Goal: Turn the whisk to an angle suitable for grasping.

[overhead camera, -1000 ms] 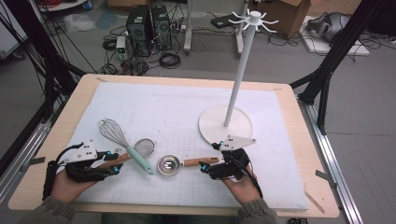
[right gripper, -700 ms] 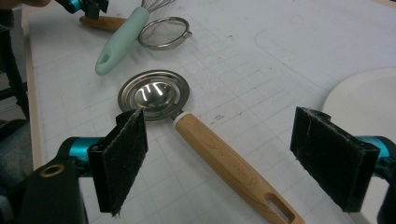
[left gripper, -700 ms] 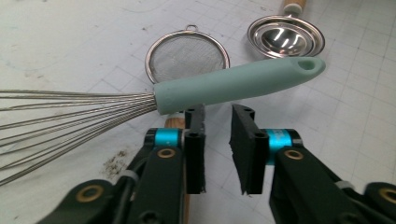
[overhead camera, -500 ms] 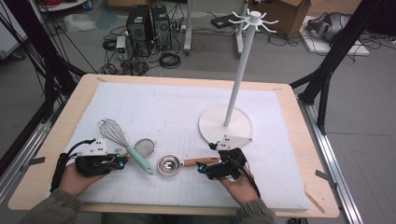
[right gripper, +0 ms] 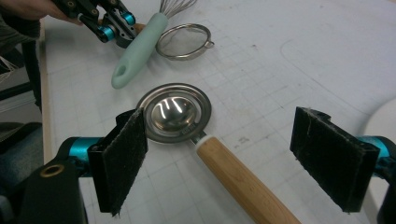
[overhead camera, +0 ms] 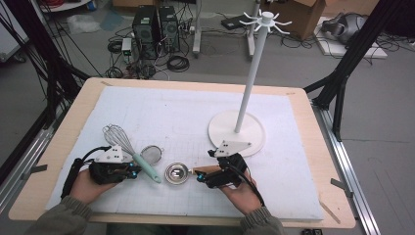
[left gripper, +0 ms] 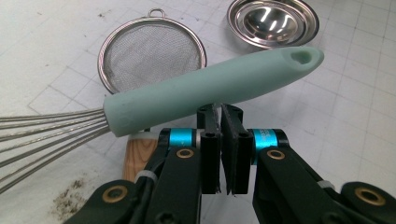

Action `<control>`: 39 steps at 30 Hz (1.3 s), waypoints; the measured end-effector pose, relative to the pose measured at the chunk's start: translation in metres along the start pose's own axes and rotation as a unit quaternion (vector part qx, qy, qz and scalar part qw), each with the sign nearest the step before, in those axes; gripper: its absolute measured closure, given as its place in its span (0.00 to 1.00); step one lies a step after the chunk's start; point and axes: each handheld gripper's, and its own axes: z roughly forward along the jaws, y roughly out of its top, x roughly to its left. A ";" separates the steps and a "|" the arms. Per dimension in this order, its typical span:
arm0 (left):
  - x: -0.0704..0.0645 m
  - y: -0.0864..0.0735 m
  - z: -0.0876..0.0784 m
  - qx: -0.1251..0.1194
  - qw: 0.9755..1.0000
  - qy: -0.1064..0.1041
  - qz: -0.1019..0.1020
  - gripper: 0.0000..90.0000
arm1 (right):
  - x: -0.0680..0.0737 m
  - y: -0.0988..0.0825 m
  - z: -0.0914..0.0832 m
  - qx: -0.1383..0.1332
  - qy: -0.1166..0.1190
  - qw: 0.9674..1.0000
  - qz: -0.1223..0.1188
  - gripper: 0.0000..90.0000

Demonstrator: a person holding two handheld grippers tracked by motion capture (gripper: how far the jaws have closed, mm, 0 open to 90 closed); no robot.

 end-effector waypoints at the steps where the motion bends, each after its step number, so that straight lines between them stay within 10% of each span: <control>1: 0.000 0.000 0.001 -0.001 1.000 -0.001 -0.003 0.95 | 0.001 0.002 0.003 0.002 0.004 1.000 0.000 0.20; 39: 0.007 0.012 0.010 -0.002 1.000 0.004 -0.009 0.94 | 0.035 0.035 0.101 0.066 0.069 0.994 -0.061 0.46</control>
